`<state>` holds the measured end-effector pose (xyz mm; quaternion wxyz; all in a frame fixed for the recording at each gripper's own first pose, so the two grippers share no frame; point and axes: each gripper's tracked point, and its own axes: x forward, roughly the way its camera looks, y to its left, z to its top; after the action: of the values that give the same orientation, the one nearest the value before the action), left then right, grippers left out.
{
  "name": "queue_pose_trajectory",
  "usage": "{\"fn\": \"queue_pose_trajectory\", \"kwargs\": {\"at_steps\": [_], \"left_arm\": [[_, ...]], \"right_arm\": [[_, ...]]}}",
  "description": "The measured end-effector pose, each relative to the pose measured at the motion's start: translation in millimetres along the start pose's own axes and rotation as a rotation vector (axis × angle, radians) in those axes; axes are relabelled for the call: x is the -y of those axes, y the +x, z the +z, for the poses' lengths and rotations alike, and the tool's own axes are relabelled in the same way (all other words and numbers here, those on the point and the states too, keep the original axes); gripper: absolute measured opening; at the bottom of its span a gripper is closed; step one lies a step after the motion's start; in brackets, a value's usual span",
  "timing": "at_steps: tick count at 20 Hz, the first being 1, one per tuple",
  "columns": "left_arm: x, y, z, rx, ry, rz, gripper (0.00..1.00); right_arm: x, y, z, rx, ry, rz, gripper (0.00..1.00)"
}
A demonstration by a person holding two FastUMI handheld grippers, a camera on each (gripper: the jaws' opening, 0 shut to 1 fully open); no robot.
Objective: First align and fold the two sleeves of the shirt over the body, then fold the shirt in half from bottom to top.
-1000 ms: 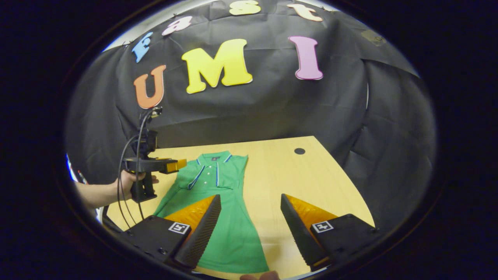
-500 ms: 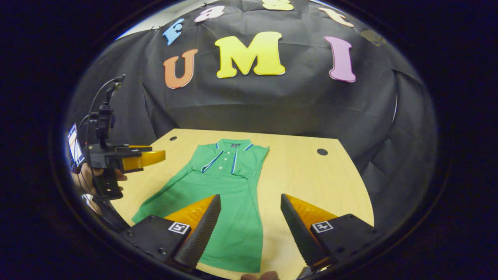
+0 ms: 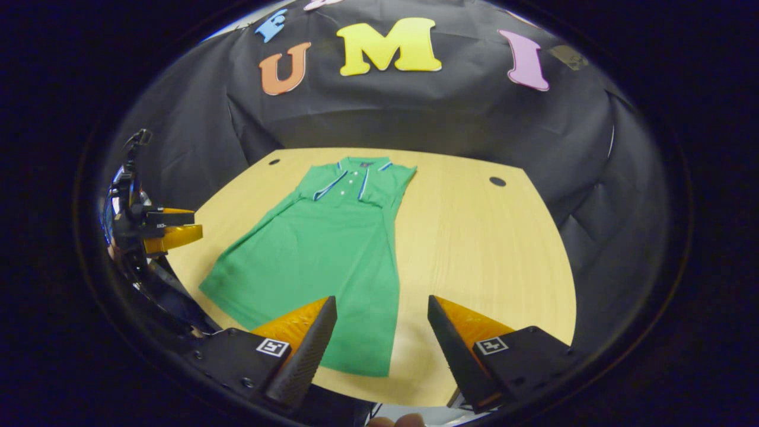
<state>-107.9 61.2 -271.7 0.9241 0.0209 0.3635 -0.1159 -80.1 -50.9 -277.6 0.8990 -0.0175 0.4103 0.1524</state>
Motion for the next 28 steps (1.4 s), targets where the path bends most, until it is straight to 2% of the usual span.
{"fn": "queue_pose_trajectory", "kwargs": {"at_steps": [1, 2, 3, 5, 6, 7, 9, 10, 11, 13, 14, 16, 17, 18, 21, 24, 27, 28], "left_arm": [[5, -1, -18, -0.031, -0.004, -0.019, 0.99], [7, -2, -36, -0.065, -0.006, -0.032, 1.0], [11, -4, -55, -0.094, -0.008, -0.041, 1.0], [13, -3, -83, -0.148, -0.012, -0.04, 1.0], [13, -5, -94, -0.167, -0.02, -0.037, 1.0], [12, -5, -99, -0.179, -0.027, -0.036, 1.0], [7, 1, -110, -0.204, -0.029, -0.028, 0.99], [4, 3, -115, -0.213, -0.03, -0.023, 1.0], [3, 6, -118, -0.221, -0.033, -0.019, 0.99], [3, 6, -123, -0.236, -0.033, -0.02, 0.99], [3, 8, -124, -0.242, -0.03, -0.023, 0.99], [5, 11, -128, -0.254, -0.022, -0.028, 0.99], [6, 13, -129, -0.26, -0.019, -0.027, 0.99], [5, 14, -130, -0.254, -0.011, -0.021, 0.99], [4, 16, -128, -0.239, -0.019, -0.009, 0.99], [5, 17, -127, -0.214, -0.028, 0.009, 0.99], [5, 16, -128, -0.213, -0.028, 0.007, 0.99], [5, 18, -128, -0.215, -0.02, 0.002, 0.94]], "right_arm": [[-3, 2, -12, -0.023, -0.015, 0.005, 0.94], [-4, 4, -24, -0.047, -0.029, 0.005, 0.98], [-7, 6, -35, -0.071, -0.035, 0.012, 0.94], [-8, 11, -55, -0.118, -0.046, 0.014, 0.94], [-9, 14, -65, -0.14, -0.057, 0.015, 0.98], [-9, 16, -74, -0.162, -0.072, 0.014, 0.94], [-9, 23, -88, -0.195, -0.085, 0.016, 0.94], [-8, 27, -93, -0.211, -0.078, 0.013, 0.98], [-8, 30, -97, -0.222, -0.071, 0.011, 0.94], [-9, 37, -101, -0.233, -0.071, 0.003, 0.94], [-11, 40, -103, -0.237, -0.073, 0.002, 0.98], [-14, 45, -108, -0.247, -0.081, -0.003, 0.94], [-14, 48, -110, -0.256, -0.091, -0.01, 0.98], [-15, 48, -111, -0.253, -0.094, -0.011, 0.94], [-16, 49, -110, -0.259, -0.097, -0.012, 0.98], [-17, 49, -110, -0.249, -0.103, -0.008, 0.98], [-24, 48, -112, -0.264, -0.121, 0.009, 0.92], [-30, 49, -112, -0.266, -0.141, 0.025, 0.72]]}}
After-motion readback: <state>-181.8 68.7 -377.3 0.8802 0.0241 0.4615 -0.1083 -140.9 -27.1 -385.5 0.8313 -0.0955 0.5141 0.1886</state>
